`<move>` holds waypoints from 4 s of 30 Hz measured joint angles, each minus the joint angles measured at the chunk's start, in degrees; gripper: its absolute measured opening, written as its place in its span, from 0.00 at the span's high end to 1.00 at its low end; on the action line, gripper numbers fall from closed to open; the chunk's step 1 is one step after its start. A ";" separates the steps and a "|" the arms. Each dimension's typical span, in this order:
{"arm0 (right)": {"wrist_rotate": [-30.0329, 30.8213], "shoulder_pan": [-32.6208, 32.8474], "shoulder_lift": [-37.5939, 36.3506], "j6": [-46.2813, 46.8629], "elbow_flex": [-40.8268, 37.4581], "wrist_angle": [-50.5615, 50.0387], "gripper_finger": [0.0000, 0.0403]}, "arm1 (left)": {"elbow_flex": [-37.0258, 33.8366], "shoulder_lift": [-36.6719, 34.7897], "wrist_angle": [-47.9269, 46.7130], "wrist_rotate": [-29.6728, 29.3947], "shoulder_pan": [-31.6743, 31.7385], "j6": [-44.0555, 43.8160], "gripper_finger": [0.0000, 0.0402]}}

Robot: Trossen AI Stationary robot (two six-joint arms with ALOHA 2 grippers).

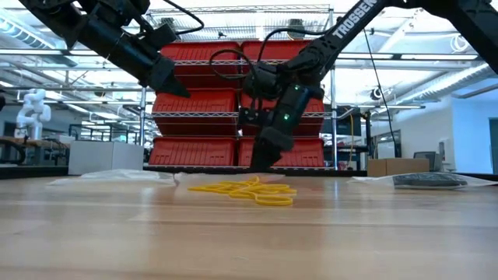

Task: Sort rubber bands
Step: Close the center transparent zip bag

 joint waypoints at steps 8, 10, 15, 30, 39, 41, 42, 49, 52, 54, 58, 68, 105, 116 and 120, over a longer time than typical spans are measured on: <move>0.86 0.02 -1.16 11.53 -0.02 -6.26 1.00 | 0.00 0.00 -0.01 0.00 -0.01 0.00 0.96; 2.23 0.18 -2.06 17.83 -0.15 -8.80 1.00 | 0.00 0.00 0.02 0.00 0.01 -0.02 0.96; 7.48 1.30 -2.93 34.33 -0.11 -17.35 1.00 | 0.00 0.00 0.03 0.00 0.00 -0.28 0.96; 20.75 10.50 -3.63 78.79 -7.42 -16.33 1.00 | 0.00 0.00 -0.03 -0.01 -0.01 -4.59 0.96; 17.81 14.65 -3.93 90.37 -7.50 -13.31 1.00 | 0.00 0.00 1.05 -0.96 0.09 -5.62 0.96; 18.64 15.29 -4.54 91.83 -7.62 -12.87 0.99 | 0.00 0.00 3.10 -1.61 0.77 -4.33 0.96; 18.89 15.59 -4.88 92.44 -7.62 -12.91 0.98 | 0.00 -0.02 4.19 -1.75 1.29 -4.13 0.96; 21.68 18.47 -10.09 92.12 -7.31 -14.52 0.92 | 0.70 -0.02 3.54 -1.06 4.57 -4.28 0.96; 24.42 18.91 -13.12 88.21 -6.86 -14.00 0.88 | 0.70 -0.02 2.90 0.22 5.68 -5.28 0.96; 25.30 18.65 -14.09 84.87 -6.95 -14.06 0.85 | 0.70 -0.02 2.84 0.52 6.12 -6.05 0.96; 26.53 16.70 -15.29 76.22 -6.87 -11.39 0.77 | 0.70 -0.02 2.94 3.75 6.35 -6.12 0.95; 20.72 3.97 -9.52 59.36 -6.80 -5.76 0.47 | -0.16 0.04 2.80 12.05 6.32 -9.49 0.80; 8.49 4.25 -4.26 43.97 -6.78 7.97 1.00 | -0.83 4.94 4.43 12.50 6.30 -10.59 0.72; 23.99 9.28 -16.19 41.93 -6.75 -0.78 1.00 | -0.83 4.85 10.10 12.50 6.37 -8.54 0.98; 29.95 11.50 -21.72 41.93 -6.75 -6.82 1.00 | -0.83 4.85 11.41 12.64 6.41 -8.57 0.98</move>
